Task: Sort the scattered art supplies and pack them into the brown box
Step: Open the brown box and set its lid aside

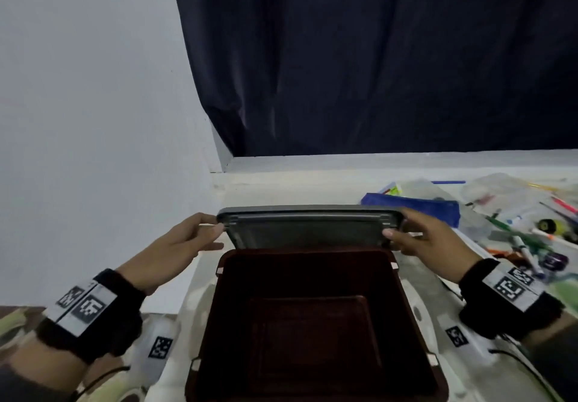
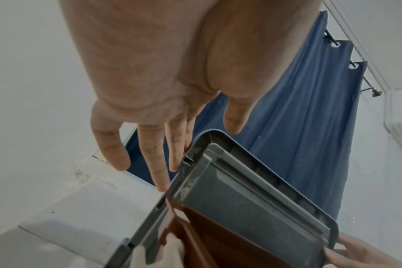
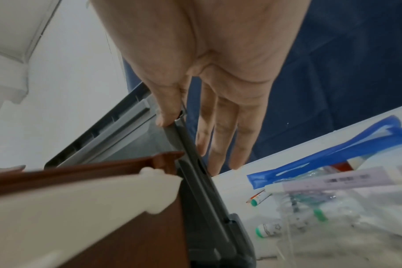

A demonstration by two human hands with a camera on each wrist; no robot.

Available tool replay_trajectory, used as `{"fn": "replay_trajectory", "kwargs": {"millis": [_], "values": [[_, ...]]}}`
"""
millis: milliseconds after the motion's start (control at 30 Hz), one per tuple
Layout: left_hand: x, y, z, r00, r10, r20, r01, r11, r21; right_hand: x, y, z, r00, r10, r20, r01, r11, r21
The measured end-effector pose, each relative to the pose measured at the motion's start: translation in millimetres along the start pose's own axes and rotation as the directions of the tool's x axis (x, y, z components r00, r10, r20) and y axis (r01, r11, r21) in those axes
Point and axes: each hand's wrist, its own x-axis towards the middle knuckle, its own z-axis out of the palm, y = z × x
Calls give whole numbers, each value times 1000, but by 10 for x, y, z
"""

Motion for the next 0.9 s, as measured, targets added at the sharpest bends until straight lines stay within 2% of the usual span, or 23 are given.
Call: {"fn": "replay_trajectory", "kwargs": {"millis": [167, 333, 400, 533, 633, 767, 900], "values": [[-31, -82, -12, 999, 26, 43, -25, 1000, -17, -174, -69, 119, 990, 8, -141, -16, 998, -61], [-79, -31, 50, 978, 149, 143, -155, 987, 32, -242, -93, 182, 982, 14, -191, -41, 990, -136], [-81, -34, 38, 967, 194, 165, -205, 977, 58, -259, -82, 177, 985, 18, -170, -48, 983, -175], [-78, 0, -43, 956, 254, 143, -278, 943, 183, -337, -96, 162, 992, 45, -119, -61, 989, -132], [-141, 226, 18, 933, 337, 122, -357, 909, 216, -433, -174, 130, 992, -55, -116, 32, 980, -194], [-278, 602, 257, 904, 414, 107, -425, 896, 126, -587, -179, 15, 983, -136, -120, 117, 981, -154], [-442, 967, 662, 875, 468, 123, -481, 868, 125, -780, -80, -272, 959, -209, -194, 177, 970, -168]]}}
